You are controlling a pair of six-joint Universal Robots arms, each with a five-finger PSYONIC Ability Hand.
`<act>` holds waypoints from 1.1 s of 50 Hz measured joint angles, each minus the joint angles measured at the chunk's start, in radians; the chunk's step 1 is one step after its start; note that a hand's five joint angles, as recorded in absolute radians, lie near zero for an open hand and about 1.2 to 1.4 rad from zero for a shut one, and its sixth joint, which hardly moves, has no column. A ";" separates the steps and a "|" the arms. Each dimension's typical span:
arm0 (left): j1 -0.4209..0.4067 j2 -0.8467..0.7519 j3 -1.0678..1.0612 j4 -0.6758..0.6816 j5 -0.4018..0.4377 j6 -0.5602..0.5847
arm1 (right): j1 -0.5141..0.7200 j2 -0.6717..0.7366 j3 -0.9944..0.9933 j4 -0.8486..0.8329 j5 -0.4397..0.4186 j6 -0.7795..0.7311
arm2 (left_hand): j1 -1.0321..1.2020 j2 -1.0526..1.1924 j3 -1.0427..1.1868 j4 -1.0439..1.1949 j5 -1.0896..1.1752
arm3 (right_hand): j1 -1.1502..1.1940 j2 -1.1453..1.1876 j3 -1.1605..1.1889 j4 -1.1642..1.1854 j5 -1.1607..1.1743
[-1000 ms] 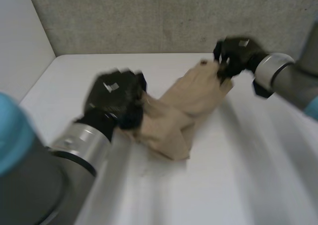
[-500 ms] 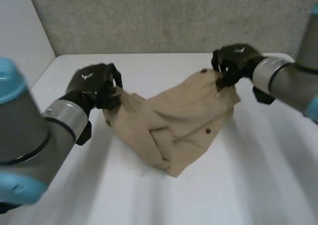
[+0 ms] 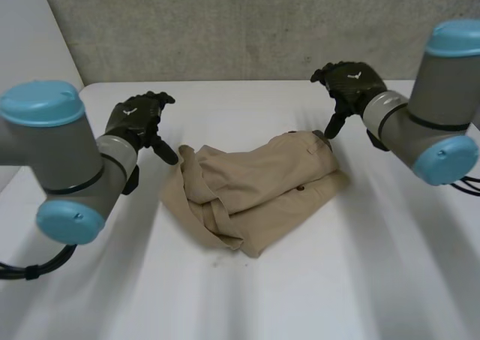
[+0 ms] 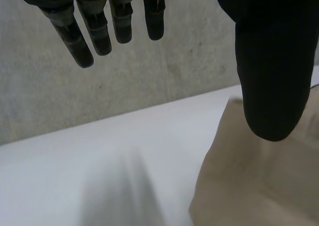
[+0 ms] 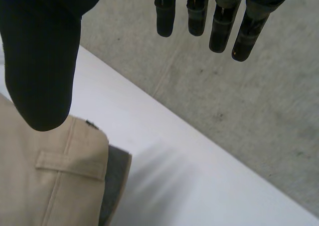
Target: Fold the shorts.
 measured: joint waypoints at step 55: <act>-0.181 0.026 -0.229 0.115 -0.249 0.305 | 0.001 0.132 0.205 -0.285 -0.047 -0.210 | 0.653 0.694 0.678 0.690 0.682 | 0.691 0.958 0.968 0.961 0.863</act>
